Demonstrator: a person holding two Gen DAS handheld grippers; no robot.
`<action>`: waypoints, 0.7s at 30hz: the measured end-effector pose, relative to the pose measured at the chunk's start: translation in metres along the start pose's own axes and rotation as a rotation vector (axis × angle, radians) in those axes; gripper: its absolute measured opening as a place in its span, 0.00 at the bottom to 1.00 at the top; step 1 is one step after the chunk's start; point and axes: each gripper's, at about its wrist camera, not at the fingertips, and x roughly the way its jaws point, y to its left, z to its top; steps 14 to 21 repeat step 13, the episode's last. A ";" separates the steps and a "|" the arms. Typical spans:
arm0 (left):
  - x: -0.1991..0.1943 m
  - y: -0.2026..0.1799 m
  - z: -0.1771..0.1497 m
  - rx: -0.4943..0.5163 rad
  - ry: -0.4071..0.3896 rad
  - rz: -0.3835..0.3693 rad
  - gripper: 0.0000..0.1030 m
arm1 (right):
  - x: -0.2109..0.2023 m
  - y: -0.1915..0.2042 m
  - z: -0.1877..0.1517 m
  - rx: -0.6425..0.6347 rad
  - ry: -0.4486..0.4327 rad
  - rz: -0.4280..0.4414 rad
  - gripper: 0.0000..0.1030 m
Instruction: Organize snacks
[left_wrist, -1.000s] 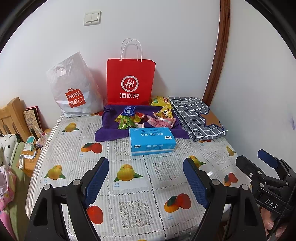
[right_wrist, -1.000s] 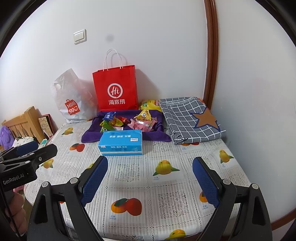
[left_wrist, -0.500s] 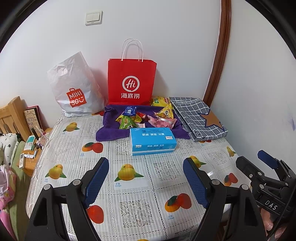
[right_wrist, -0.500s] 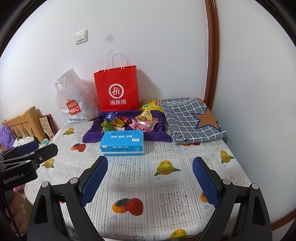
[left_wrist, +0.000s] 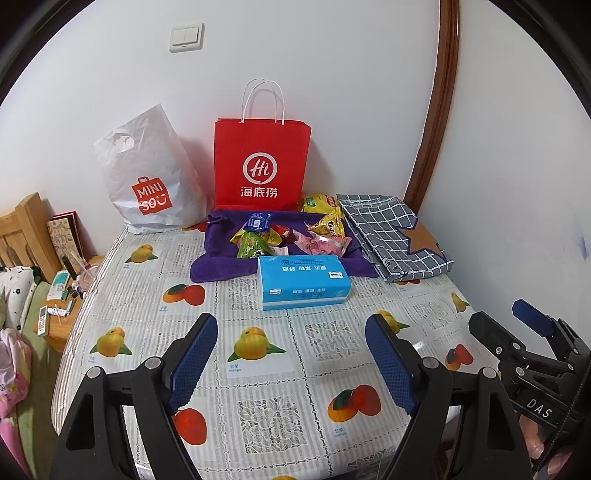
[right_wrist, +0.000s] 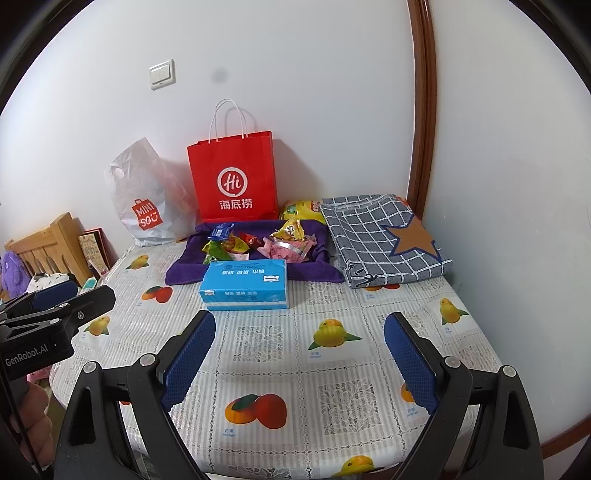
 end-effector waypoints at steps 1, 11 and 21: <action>0.000 -0.001 0.000 -0.001 0.000 0.001 0.79 | 0.000 0.000 0.000 0.000 0.000 0.001 0.90; 0.001 0.000 0.001 -0.003 0.000 0.002 0.79 | 0.000 0.001 0.000 -0.002 0.001 -0.001 0.90; 0.000 0.000 0.000 -0.002 -0.004 0.002 0.79 | 0.001 0.000 -0.001 -0.004 0.002 -0.006 0.90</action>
